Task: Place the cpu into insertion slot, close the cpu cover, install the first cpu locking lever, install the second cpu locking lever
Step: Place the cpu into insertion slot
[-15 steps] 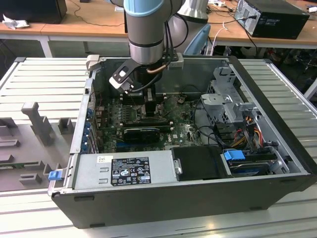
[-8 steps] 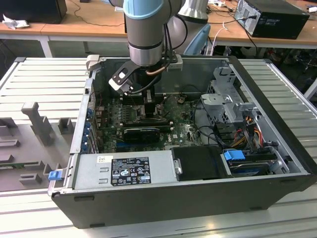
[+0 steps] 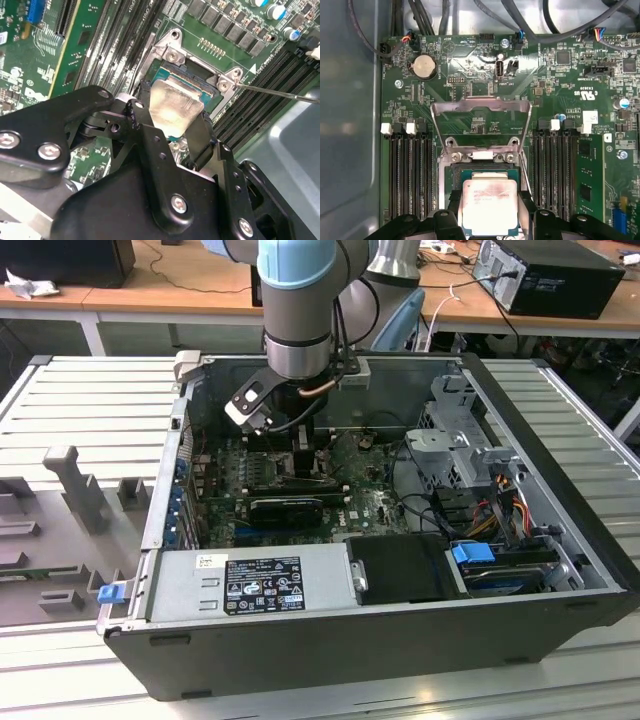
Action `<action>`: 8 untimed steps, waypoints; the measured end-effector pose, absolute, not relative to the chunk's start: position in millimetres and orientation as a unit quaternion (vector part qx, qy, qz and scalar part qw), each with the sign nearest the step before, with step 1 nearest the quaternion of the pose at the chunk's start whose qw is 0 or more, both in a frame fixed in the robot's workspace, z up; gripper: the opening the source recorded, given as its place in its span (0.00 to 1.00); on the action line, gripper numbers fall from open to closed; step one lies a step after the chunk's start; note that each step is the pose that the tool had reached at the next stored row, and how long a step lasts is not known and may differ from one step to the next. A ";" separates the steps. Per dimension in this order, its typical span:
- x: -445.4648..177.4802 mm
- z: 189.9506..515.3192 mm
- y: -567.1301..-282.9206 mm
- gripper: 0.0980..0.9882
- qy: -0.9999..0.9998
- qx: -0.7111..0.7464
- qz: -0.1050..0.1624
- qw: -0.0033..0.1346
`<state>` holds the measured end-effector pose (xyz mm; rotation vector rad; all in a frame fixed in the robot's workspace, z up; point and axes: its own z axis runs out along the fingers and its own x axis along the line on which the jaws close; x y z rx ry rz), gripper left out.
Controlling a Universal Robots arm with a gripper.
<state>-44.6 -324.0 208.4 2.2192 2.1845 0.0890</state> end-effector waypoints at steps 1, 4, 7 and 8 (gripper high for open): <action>-44.6 207.8 -323.7 0.48 0.701 0.712 0.028 0.013; -44.5 206.3 -321.4 0.48 0.702 0.712 0.028 0.013; -44.6 202.4 -319.9 0.48 0.702 0.712 0.028 0.013; -44.6 201.9 -319.9 0.48 0.702 0.712 0.028 0.013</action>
